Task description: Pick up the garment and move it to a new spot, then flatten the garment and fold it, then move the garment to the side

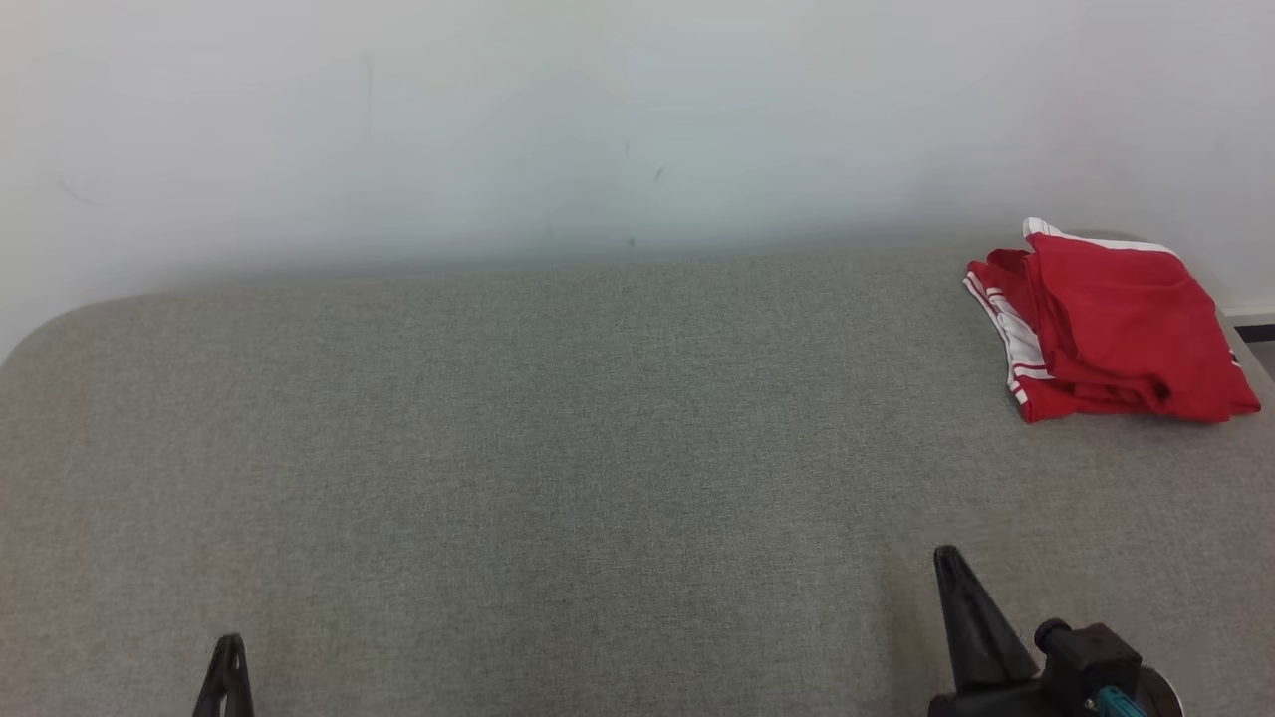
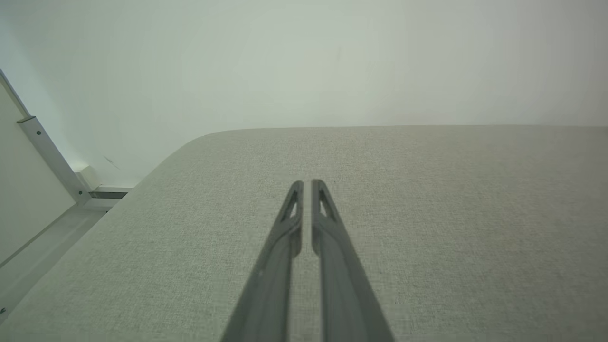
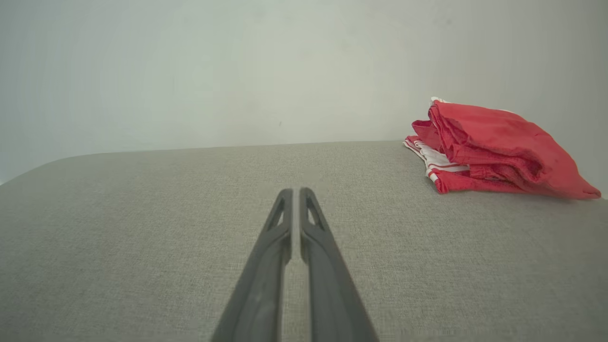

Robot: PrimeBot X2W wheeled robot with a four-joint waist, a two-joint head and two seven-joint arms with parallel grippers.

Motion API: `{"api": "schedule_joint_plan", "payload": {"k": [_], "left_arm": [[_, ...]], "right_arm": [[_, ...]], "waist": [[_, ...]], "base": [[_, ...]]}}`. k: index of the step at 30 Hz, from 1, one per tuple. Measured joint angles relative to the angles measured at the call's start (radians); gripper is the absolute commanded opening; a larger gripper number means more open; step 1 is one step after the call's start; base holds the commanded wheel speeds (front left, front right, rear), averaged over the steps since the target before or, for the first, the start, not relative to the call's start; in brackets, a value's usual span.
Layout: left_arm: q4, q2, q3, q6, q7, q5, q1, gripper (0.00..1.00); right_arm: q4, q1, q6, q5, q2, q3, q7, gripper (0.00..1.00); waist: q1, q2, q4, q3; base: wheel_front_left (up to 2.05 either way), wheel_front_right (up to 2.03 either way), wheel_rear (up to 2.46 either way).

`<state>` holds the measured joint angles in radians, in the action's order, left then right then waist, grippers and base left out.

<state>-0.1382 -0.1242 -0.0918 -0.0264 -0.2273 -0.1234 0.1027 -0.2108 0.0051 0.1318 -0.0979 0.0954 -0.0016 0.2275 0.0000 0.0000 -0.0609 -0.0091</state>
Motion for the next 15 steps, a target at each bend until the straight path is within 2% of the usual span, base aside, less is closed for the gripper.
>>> {"api": "schedule_joint_plan", "payload": {"k": [2, 15], "left_arm": [[-0.014, 0.006, -0.001, 0.000, 0.010, -0.011, 0.001, 0.00], [-0.033, 0.016, -0.005, -0.018, 0.065, -0.264, -0.021, 0.00]], "right_arm": [[-0.013, 0.008, 0.000, -0.018, -0.001, -0.001, -0.008, 0.00], [-0.018, -0.003, 0.000, -0.272, -0.008, -0.019, -0.065, 0.00]], "waist": [[0.0000, 0.0000, 0.001, 0.000], [0.0000, 0.0000, 0.007, 0.001]], "base": [[0.00, 0.00, 0.00], [0.00, 0.00, 0.00]]}}
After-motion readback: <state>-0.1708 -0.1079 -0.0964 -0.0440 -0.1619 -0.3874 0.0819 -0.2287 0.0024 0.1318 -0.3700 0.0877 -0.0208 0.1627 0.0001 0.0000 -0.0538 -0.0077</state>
